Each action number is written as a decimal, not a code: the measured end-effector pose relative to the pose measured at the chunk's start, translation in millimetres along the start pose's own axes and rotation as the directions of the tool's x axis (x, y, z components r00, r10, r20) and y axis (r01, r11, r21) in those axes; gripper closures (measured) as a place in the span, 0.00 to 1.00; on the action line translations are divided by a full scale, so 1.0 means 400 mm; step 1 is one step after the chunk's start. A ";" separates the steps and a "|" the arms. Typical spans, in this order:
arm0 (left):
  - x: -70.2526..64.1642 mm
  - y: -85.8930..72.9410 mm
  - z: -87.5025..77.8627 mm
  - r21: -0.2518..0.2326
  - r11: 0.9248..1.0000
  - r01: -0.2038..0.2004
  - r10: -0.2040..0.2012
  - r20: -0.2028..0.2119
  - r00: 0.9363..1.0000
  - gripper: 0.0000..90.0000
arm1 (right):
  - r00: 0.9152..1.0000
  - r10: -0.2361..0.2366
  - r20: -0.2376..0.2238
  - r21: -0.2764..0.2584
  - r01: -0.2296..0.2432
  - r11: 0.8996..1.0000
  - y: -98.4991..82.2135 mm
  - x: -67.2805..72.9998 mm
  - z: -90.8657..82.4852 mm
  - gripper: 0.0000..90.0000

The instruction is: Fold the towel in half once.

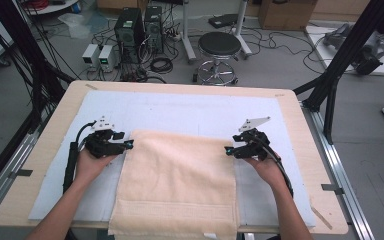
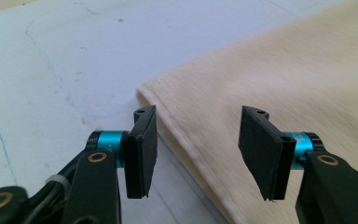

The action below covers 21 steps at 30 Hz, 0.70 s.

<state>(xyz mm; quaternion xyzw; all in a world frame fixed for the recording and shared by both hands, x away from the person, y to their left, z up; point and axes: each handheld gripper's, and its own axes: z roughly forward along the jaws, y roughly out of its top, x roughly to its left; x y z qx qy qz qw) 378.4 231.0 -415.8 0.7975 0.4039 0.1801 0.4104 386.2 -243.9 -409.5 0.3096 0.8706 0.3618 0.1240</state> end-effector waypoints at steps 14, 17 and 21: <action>0.045 0.016 0.108 0.106 0.992 0.067 -0.076 0.083 0.994 0.89 | 0.988 0.040 -0.149 0.041 -0.034 0.999 -0.006 -0.044 0.080 0.90; 0.050 0.030 0.115 0.103 0.993 0.059 -0.065 0.050 0.997 0.94 | 0.993 0.012 -0.116 0.064 -0.004 0.998 0.025 -0.043 0.089 0.92; 0.076 0.079 0.117 0.074 0.994 0.075 -0.074 -0.017 0.997 0.94 | 0.999 0.026 -0.047 0.040 -0.024 0.999 0.082 -0.082 0.083 0.93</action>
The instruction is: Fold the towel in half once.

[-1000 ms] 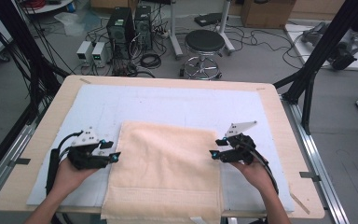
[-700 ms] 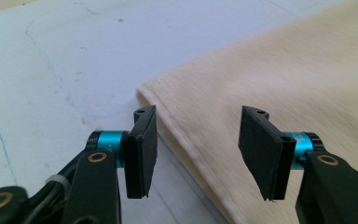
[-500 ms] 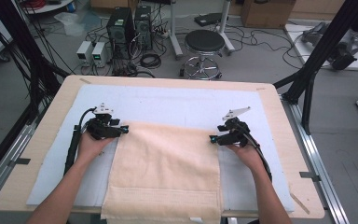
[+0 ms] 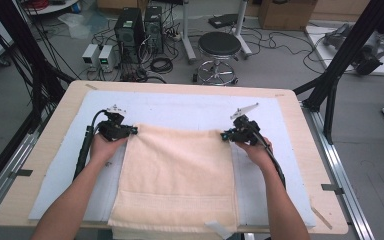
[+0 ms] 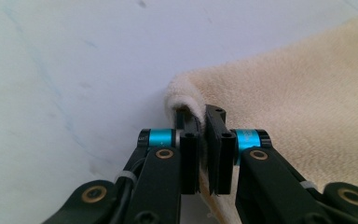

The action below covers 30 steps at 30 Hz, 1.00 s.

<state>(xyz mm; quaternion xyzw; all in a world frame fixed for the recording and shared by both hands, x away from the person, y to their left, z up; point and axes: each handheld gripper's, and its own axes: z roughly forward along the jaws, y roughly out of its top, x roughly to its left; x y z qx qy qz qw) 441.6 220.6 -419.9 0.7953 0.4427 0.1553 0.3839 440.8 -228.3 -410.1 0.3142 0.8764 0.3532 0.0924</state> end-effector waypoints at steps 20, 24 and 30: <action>-0.001 0.048 -0.098 -0.104 0.992 -0.072 0.075 0.023 0.997 0.58 | 0.999 0.026 0.039 -0.051 -0.024 0.998 0.041 -0.002 -0.045 0.49; -0.048 -0.026 -0.145 -0.111 0.989 -0.101 0.112 0.094 0.989 0.51 | 1.000 -0.014 -0.013 -0.075 0.013 0.997 -0.007 0.082 -0.070 0.44; -0.109 -0.144 -0.206 -0.107 0.980 -0.168 0.181 0.127 0.975 0.48 | 0.995 -0.084 -0.055 -0.076 0.080 0.994 -0.088 0.198 -0.102 0.42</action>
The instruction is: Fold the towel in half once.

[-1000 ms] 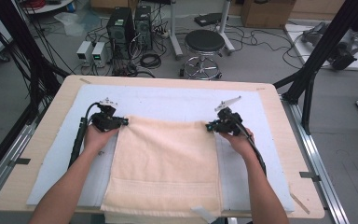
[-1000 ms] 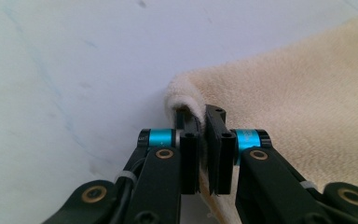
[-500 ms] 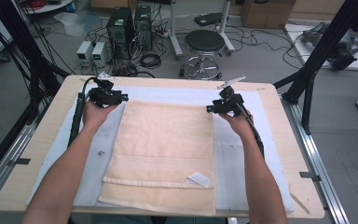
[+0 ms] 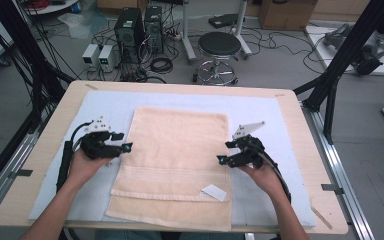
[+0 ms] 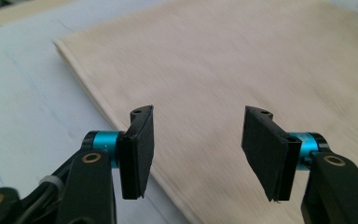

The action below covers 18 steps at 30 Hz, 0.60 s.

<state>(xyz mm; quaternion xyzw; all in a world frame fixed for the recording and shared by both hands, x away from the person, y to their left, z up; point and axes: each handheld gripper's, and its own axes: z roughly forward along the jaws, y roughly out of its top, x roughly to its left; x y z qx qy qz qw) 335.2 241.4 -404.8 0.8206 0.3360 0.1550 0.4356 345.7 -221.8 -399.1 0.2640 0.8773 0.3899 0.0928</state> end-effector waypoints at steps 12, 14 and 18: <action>-0.122 -0.109 -0.080 -0.014 0.998 -0.059 0.060 0.110 0.992 0.43 | 0.993 -0.098 -0.065 0.018 0.100 0.995 -0.083 0.132 -0.005 0.45; -0.124 -0.110 -0.071 0.010 0.997 -0.080 0.078 0.141 0.987 0.50 | 0.992 -0.104 -0.073 0.036 0.107 0.994 -0.096 0.133 -0.002 0.49; -0.125 -0.120 -0.042 0.113 0.985 -0.134 0.107 0.212 0.971 0.70 | 0.990 -0.099 -0.105 0.081 0.107 0.991 -0.109 0.133 0.017 0.57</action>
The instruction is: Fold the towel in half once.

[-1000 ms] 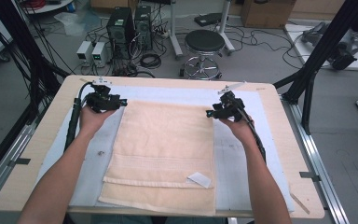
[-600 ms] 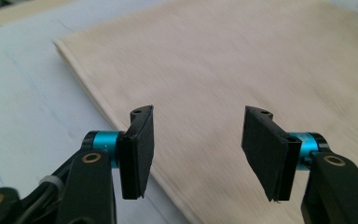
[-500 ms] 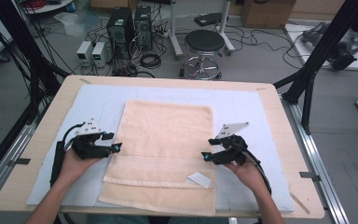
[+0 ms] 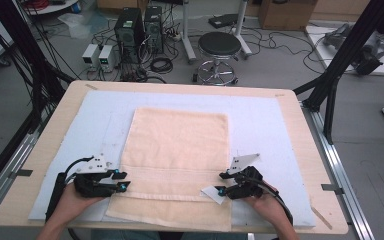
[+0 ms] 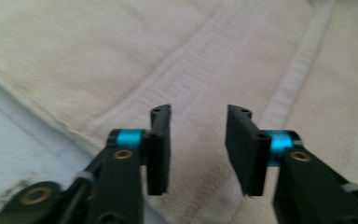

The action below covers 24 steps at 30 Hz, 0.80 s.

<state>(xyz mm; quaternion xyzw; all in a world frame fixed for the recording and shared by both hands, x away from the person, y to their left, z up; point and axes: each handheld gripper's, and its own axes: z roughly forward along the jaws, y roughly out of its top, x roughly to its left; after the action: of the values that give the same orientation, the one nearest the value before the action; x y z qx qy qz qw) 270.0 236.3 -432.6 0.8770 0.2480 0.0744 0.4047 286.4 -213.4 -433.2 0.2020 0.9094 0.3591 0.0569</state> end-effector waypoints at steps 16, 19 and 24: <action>-0.017 0.015 -0.015 -0.034 0.998 -0.045 0.043 -0.049 0.998 0.96 | 0.999 -0.035 -0.011 -0.013 0.035 0.999 0.016 0.001 -0.013 0.96; -0.014 0.024 -0.029 -0.071 0.997 -0.038 0.034 -0.055 0.998 0.96 | 0.999 -0.026 -0.023 -0.032 0.026 0.999 0.019 -0.002 -0.027 0.96; -0.008 0.029 -0.046 -0.118 0.993 -0.009 0.004 -0.043 0.999 0.96 | 0.999 -0.019 -0.040 -0.090 0.015 0.996 0.030 -0.012 -0.068 0.96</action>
<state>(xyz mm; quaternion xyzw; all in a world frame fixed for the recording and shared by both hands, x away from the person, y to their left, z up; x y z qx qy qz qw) 265.6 240.6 -411.5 0.8506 0.2489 0.1089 0.4502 287.9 -224.5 -405.4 0.1842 0.8949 0.4034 0.0502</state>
